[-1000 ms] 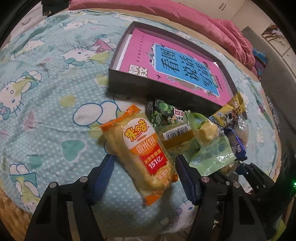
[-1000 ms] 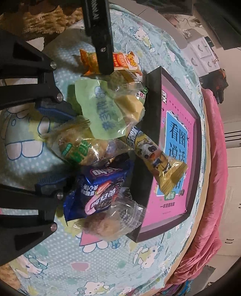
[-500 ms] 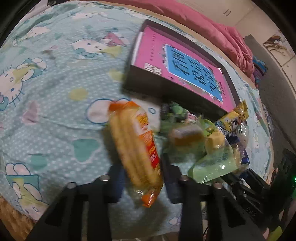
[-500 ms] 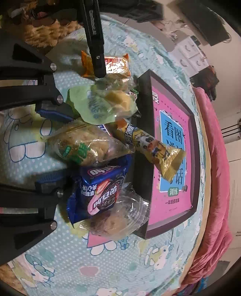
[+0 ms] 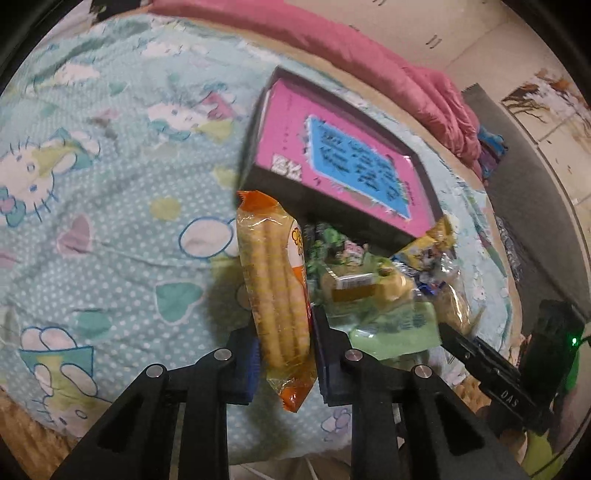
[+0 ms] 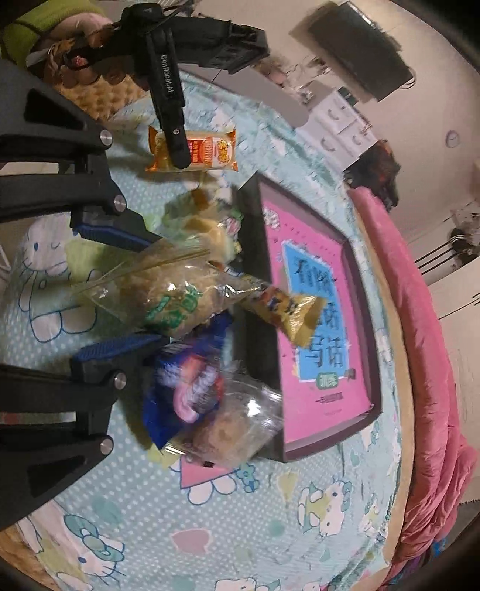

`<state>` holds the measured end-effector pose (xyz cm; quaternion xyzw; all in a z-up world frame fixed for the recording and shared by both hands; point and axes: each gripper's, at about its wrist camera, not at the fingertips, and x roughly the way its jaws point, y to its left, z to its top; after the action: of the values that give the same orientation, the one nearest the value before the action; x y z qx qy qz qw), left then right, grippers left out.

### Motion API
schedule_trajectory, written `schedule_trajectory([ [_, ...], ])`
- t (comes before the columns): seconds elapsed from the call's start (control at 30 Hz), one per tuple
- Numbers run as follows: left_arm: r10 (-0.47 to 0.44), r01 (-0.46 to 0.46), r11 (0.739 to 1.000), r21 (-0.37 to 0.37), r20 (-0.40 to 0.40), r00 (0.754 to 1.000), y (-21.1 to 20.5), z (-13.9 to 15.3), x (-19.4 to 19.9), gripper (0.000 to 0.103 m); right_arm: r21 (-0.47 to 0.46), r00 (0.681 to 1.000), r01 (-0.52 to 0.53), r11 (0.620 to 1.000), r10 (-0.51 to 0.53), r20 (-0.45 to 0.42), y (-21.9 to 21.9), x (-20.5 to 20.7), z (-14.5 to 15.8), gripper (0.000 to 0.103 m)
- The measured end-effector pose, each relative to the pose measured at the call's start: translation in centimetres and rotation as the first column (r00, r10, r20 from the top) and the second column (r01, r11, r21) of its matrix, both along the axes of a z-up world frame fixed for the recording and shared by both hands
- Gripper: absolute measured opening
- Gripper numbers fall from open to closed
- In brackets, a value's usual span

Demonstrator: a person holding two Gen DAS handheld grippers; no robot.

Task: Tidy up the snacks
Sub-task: 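Carry the rice-cracker bag with left tool while right carries nut bag to tray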

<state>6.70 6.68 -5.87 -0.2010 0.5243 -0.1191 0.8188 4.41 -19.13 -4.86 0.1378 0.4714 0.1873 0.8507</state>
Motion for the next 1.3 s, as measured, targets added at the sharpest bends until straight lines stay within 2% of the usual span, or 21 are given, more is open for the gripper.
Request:
schedule_trajectory([
  [0.43, -0.022, 0.020, 1.000, 0.021, 0.088, 0.996, -0.6, 2.5, 0.1, 0.024, 0.045, 0.998, 0.042, 0.998, -0.044, 0.043, -1.5, 0.0, 0.9, 0.037],
  [1.07, -0.048, 0.046, 0.999, 0.020, 0.126, 0.991, -1.7, 3.4, 2.2, 0.024, 0.113, 0.980, 0.137, 0.984, -0.152, 0.128, -5.1, 0.7, 3.4, 0.036],
  [1.3, -0.069, 0.069, 0.998, 0.004, 0.082, 0.994, -2.5, 1.9, 4.0, 0.024, 0.080, 0.974, 0.168, 0.983, -0.178, 0.143, -5.6, 3.2, 3.3, 0.036],
])
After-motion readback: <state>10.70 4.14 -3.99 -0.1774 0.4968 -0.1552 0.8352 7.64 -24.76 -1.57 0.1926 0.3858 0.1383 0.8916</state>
